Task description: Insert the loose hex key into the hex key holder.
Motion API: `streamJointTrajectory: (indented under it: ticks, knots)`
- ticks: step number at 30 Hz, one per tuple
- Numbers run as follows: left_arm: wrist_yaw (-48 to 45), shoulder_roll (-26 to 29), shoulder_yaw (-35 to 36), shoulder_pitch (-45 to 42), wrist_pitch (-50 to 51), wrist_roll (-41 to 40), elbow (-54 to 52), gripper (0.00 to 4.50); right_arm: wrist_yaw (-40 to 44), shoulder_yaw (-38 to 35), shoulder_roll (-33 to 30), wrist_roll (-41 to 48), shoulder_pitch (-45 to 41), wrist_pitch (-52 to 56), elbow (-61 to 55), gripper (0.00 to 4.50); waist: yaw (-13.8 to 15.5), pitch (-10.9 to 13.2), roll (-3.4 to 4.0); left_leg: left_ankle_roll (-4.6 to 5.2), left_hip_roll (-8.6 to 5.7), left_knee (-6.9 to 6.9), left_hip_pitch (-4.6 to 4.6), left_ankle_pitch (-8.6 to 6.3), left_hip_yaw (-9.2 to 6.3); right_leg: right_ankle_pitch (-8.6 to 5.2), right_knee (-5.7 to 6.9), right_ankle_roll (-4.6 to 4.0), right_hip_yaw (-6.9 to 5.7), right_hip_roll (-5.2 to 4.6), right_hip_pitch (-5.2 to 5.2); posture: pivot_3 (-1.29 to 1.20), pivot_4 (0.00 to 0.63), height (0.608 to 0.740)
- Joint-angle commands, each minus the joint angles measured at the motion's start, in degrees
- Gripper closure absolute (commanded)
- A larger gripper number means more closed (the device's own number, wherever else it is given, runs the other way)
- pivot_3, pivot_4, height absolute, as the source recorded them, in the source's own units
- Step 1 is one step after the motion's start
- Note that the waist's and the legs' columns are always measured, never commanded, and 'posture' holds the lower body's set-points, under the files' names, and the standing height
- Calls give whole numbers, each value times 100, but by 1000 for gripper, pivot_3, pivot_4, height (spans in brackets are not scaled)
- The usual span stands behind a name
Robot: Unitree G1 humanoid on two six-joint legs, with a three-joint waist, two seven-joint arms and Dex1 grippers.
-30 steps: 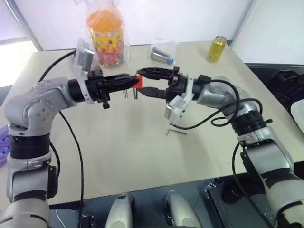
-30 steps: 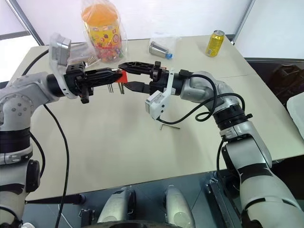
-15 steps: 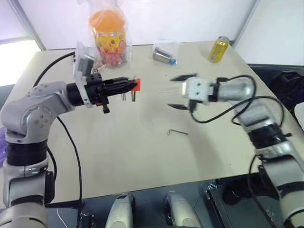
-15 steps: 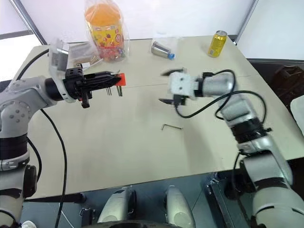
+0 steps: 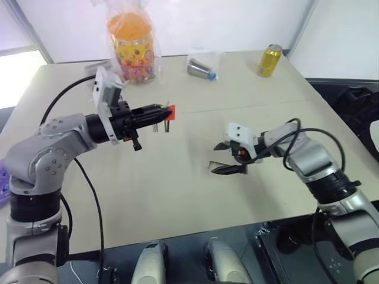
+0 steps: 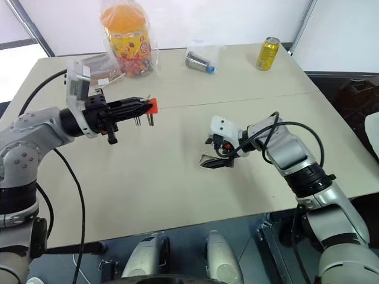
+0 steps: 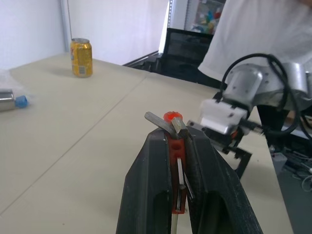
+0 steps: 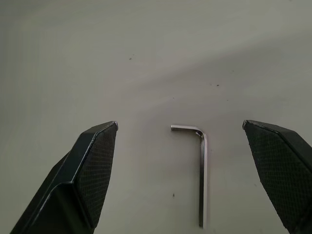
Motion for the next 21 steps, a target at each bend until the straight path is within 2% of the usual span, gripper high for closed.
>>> streamJointTrajectory:
  ticks: [1, 11, 14, 20, 21]
  knots:
    - [96, 75, 169, 6, -29, -112, -273, 4500, -151, -25, 119, -247, -27, -239, 225, 231, 5, 0, -1, 0, -1, 0, -2, 0, 0, 0, -4, 0, 0, -1, 0, 0, 150, 740]
    - [211, 115, 148, 39, -18, -149, -383, 4500, -320, 35, 425, -794, -160, -797, 1089, 231, -30, 0, -2, 0, -4, 1, -5, 0, -2, 1, -7, 1, 0, 1, 0, 0, 150, 740]
    - [230, 123, 141, 27, -25, -132, -390, 4500, -420, 36, 562, -887, -201, -884, 1308, 1094, -30, 0, -3, 0, -3, 0, -3, 0, -4, 1, -6, 1, -1, 3, 1, 0, 150, 740]
    - [244, 146, 153, 21, -36, -127, -388, 4500, -408, 42, 661, -1004, -185, -945, 1297, 4142, -24, 0, -3, 0, -3, 2, -2, 0, -4, 1, -6, 1, -1, 2, 3, 0, 150, 740]
    - [244, 152, 154, 19, -38, -128, -384, 4500, -403, 42, 670, -1023, -177, -952, 1284, 4469, -23, -1, -4, 0, -3, 2, -2, 0, -4, 1, -6, 1, -1, 2, 4, 0, 150, 740]
